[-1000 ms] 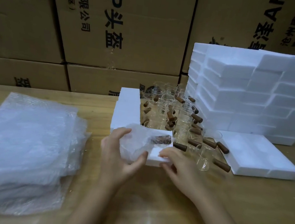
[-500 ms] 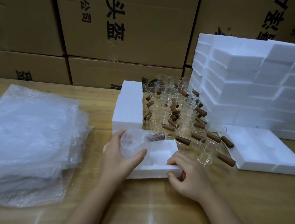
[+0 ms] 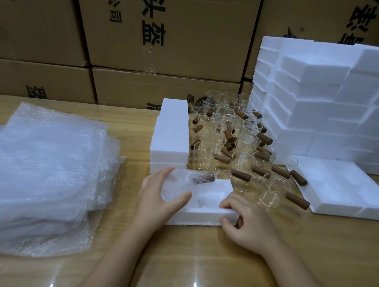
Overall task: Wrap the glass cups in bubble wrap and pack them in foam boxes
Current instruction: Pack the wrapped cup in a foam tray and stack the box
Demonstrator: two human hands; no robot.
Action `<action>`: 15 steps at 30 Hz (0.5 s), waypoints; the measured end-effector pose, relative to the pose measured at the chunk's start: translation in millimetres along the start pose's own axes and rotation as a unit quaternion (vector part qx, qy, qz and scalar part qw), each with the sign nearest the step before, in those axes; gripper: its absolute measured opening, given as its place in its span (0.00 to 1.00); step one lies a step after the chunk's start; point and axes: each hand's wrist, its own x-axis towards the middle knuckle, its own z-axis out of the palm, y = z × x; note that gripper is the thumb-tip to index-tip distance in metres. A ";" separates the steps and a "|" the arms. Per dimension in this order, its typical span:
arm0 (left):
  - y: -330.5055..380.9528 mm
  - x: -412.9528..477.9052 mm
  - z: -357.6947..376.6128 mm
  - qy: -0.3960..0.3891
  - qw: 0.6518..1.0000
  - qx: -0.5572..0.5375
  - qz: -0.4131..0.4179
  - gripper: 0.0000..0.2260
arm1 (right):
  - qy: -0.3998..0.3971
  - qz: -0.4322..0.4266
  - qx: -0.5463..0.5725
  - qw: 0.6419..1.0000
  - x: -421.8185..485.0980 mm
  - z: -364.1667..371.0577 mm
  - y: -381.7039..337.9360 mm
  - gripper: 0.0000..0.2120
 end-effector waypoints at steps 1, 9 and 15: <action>-0.2 0.3 -0.5 -0.001 1.000 0.016 0.007 0.35 | -0.003 0.002 0.001 1.000 0.1 -0.8 -0.5 0.06; -5.6 0.5 -0.3 -0.011 0.998 0.054 0.018 0.37 | -0.008 -0.002 -0.016 1.000 -1.0 0.3 0.7 0.06; -8.7 -2.7 -9.8 -0.011 0.989 -0.139 -0.043 0.25 | 0.172 -0.046 -0.109 0.978 0.9 0.4 -4.3 0.16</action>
